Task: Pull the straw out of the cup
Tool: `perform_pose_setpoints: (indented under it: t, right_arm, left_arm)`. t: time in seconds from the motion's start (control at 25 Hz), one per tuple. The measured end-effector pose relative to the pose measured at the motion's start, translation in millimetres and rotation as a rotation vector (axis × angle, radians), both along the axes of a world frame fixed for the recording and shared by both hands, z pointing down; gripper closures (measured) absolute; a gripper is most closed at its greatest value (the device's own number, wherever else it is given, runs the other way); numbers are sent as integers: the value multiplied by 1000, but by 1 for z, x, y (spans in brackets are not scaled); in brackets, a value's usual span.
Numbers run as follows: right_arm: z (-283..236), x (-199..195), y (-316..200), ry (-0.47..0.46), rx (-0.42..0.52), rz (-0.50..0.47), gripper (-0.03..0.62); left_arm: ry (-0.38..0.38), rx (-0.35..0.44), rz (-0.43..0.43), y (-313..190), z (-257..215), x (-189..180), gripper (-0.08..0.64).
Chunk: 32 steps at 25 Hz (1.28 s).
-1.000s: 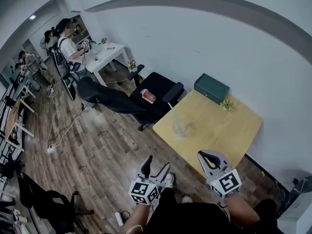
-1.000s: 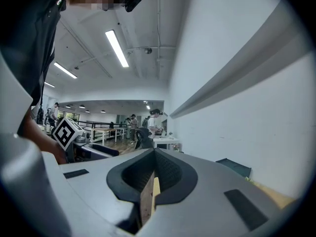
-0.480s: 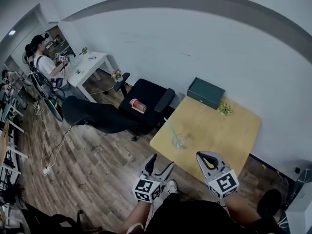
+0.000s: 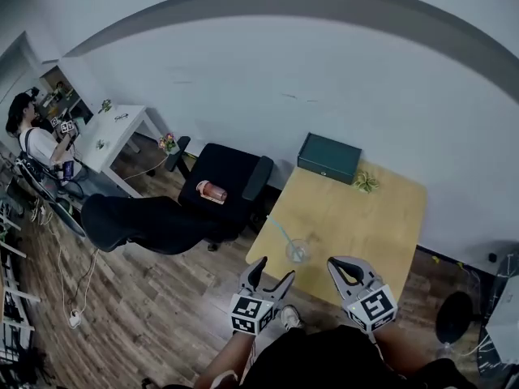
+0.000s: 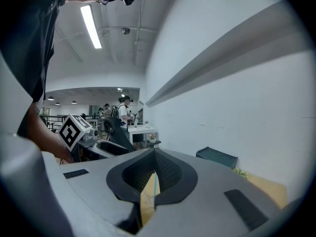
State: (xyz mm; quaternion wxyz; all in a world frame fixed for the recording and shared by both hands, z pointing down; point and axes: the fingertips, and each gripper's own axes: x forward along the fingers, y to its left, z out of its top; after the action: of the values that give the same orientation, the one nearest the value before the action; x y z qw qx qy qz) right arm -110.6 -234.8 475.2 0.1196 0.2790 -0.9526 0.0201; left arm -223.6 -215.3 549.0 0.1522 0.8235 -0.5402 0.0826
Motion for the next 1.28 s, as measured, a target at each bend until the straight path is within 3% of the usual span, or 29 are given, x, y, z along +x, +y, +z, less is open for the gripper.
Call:
perform_pose_setpoints:
  t: [0.32,0.76,1.0,1.28]
  right_arm:
    - [16,-11,-17,49,-17,14,574]
    - [29,-10,-31,136,-7,-84,574]
    - [53,3,-23,183,-63,-75,572]
    - [66,8,-17,159,-137,-41,574]
  left_arm:
    - [37,-69,72,-42,35,0,210]
    - [33,-171,77,-82,88,16,213]
    - [16,-168,48,-99,96,13,238]
    - [3,-147,34,-111,91,9,296]
